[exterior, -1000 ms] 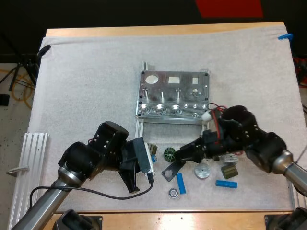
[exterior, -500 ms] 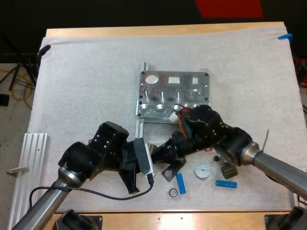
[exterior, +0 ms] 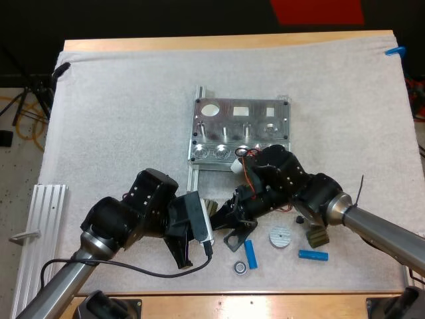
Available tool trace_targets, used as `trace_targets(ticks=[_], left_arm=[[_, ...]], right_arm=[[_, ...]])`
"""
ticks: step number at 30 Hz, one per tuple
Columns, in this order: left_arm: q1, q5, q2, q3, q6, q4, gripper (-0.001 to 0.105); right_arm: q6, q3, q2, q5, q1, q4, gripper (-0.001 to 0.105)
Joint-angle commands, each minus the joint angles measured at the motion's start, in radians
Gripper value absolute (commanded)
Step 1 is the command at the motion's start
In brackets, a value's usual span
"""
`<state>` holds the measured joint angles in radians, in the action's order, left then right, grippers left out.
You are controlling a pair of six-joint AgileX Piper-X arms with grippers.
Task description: Load cells from left to right
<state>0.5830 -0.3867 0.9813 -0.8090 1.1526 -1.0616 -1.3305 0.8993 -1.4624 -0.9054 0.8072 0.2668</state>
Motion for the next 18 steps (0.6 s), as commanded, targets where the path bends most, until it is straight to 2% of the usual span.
trace_targets(ticks=[1, 2, 3, 5, 6, 9, 11, 14, 15, 18], left_arm=[[0.004, -0.009, -0.001, -0.006, 0.0, -0.005, 0.0], [0.004, -0.009, -0.001, -0.006, 0.0, -0.005, 0.0], [0.004, -0.009, -0.001, -0.006, 0.0, -0.005, 0.0], [0.004, -0.009, -0.001, -0.006, 0.0, -0.002, 0.002], [0.004, -0.009, -0.001, -0.006, 0.0, -0.002, 0.003], [0.004, -0.009, -0.001, -0.012, 0.002, -0.002, 0.016], [0.004, -0.006, -0.001, -0.023, 0.024, -0.005, 0.038], [0.004, 0.009, -0.007, -0.055, 0.049, -0.021, 0.061], [0.004, 0.036, -0.016, -0.068, 0.064, -0.018, 0.065], [-0.002, 0.076, -0.061, -0.089, 0.069, -0.016, 0.065]], right_arm=[[-0.009, 0.008, 0.003, -0.021, 0.002, 0.001, 0.022], [-0.009, 0.008, 0.003, -0.02, 0.002, 0.001, 0.015], [-0.009, 0.008, 0.003, -0.02, 0.002, 0.001, 0.013], [-0.013, 0.008, 0.003, -0.02, 0.002, 0.001, 0.001], [-0.013, 0.008, 0.003, -0.02, 0.002, 0.001, 0.0], [-0.012, 0.008, 0.003, -0.02, 0.002, 0.001, 0.0], [-0.012, 0.008, 0.003, -0.027, 0.002, 0.001, 0.0], [-0.012, 0.02, 0.003, -0.041, 0.002, 0.001, 0.0], [-0.012, 0.032, 0.003, -0.04, 0.002, 0.001, 0.0], [-0.018, 0.068, 0.003, -0.021, 0.0, 0.014, 0.0]])
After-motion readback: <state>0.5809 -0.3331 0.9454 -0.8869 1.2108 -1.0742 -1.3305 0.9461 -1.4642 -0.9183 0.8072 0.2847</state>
